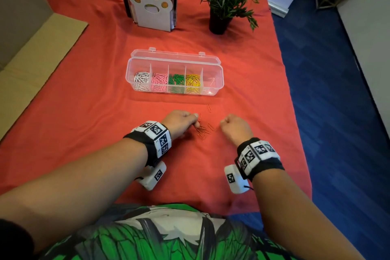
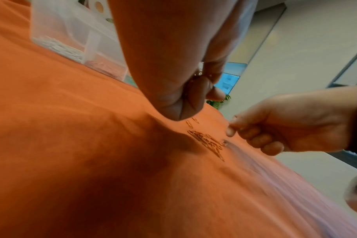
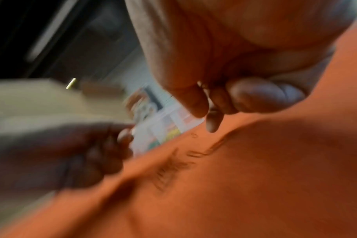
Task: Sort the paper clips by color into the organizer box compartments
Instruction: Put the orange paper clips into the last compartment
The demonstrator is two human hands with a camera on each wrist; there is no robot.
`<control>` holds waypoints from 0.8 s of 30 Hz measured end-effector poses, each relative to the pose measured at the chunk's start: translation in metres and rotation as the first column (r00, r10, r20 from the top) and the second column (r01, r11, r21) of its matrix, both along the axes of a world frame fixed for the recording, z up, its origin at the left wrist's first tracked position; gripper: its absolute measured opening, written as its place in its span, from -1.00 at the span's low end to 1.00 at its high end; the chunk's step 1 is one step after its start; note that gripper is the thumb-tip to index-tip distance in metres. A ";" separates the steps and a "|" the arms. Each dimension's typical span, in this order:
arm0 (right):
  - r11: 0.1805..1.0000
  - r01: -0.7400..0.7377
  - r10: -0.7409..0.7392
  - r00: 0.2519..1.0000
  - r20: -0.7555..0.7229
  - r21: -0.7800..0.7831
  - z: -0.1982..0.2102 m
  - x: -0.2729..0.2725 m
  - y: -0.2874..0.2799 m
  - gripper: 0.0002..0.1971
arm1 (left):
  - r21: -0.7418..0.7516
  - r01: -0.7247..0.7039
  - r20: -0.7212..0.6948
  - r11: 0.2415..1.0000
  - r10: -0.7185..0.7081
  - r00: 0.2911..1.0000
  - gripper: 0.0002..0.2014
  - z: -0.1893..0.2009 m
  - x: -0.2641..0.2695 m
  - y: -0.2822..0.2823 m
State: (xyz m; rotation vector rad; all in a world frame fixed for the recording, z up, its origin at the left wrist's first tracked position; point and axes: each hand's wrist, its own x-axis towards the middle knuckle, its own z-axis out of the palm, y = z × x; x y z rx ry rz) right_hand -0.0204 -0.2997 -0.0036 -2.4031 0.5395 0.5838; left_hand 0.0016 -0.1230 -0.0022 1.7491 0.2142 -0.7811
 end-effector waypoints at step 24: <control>0.912 -0.339 0.365 0.928 0.080 -0.230 -0.022 -0.023 0.042 -0.60 | 0.568 0.253 0.266 0.783 -0.465 0.844 -0.81 -0.012 -0.002 0.013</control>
